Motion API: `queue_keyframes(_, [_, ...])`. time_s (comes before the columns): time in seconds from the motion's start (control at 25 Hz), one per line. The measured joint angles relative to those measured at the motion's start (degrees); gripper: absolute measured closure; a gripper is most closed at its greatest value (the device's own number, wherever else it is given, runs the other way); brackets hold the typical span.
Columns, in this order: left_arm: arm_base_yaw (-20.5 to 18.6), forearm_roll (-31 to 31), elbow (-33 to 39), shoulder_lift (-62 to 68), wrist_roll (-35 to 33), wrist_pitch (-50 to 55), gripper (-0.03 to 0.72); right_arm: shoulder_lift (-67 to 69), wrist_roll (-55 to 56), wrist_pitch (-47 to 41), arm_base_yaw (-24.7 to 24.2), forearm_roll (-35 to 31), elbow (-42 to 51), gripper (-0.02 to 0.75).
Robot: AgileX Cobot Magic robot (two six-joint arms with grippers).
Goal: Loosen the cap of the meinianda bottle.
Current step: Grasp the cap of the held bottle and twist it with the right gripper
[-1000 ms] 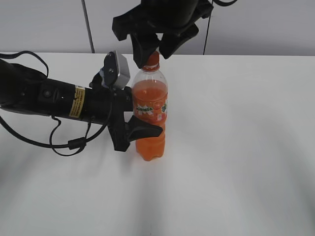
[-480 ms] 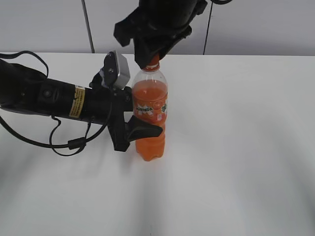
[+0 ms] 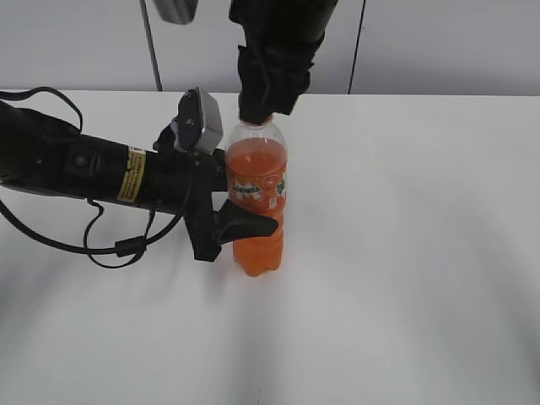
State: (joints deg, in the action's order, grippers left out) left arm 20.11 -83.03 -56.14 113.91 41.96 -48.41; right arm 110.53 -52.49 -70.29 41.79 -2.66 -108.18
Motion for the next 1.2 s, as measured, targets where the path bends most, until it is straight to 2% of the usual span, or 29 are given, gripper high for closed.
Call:
queue_keyframes(0.48, [0.00,-0.48,-0.06,0.00,-0.17,-0.17,0.255,0.00,-30.30,-0.31,0.00,-1.33,-0.05,0.465])
queue_keyframes(1.2, [-0.15,-1.09,-0.06,0.00,-0.46,-0.56,0.255,-0.36,-34.60,-0.78,-0.06,-2.73,-0.24,0.465])
